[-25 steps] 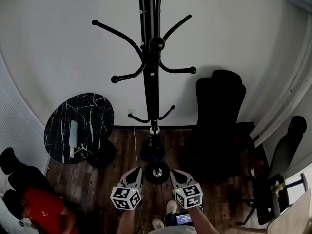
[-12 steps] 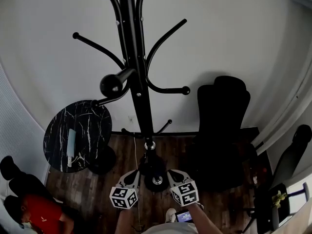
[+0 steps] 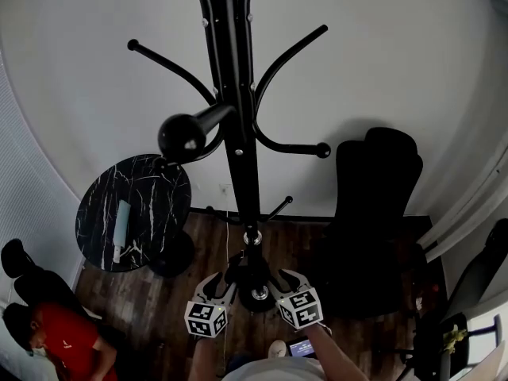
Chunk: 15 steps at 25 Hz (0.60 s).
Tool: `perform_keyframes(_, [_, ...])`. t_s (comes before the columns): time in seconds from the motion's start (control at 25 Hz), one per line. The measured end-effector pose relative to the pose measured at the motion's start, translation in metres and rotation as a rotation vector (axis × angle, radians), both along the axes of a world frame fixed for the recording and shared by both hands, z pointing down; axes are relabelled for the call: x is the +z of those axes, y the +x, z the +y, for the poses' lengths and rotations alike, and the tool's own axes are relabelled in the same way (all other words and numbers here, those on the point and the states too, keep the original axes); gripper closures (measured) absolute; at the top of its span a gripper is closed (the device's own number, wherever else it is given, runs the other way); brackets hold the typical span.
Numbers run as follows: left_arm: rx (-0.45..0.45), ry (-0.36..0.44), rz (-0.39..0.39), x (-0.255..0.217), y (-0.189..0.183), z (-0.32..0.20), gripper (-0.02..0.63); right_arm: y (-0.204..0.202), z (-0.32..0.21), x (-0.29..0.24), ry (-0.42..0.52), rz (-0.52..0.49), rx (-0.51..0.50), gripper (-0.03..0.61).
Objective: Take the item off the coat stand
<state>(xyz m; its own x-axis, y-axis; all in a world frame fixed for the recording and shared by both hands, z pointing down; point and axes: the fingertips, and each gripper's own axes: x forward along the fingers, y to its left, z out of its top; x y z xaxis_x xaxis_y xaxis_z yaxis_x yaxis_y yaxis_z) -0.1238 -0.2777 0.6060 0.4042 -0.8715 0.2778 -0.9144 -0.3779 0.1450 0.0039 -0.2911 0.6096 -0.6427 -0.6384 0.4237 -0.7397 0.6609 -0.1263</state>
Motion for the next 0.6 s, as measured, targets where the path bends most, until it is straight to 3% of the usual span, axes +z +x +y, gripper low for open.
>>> perform_keyframes(0.28, [0.07,-0.037,-0.007,0.01,0.012,-0.014,0.43,-0.015,-0.006,0.004,0.023,0.034,-0.02,0.357])
perform_keyframes(0.44, [0.076,-0.034,-0.002,0.01,0.016,-0.013,0.513,-0.018,-0.009,0.003,0.04,0.041,-0.03,0.376])
perform_keyframes(0.52, [0.078,-0.045,-0.014,0.012,0.018,-0.012,0.52,-0.017,-0.011,0.003,0.054,0.069,-0.025,0.385])
perform_keyframes(0.56, [0.072,-0.053,-0.018,0.012,0.017,-0.011,0.555,-0.015,-0.012,0.003,0.059,0.085,-0.019,0.421])
perform_keyframes(0.6, [0.062,-0.062,-0.017,0.012,0.016,-0.011,0.578,-0.014,-0.012,0.003,0.061,0.098,-0.016,0.53])
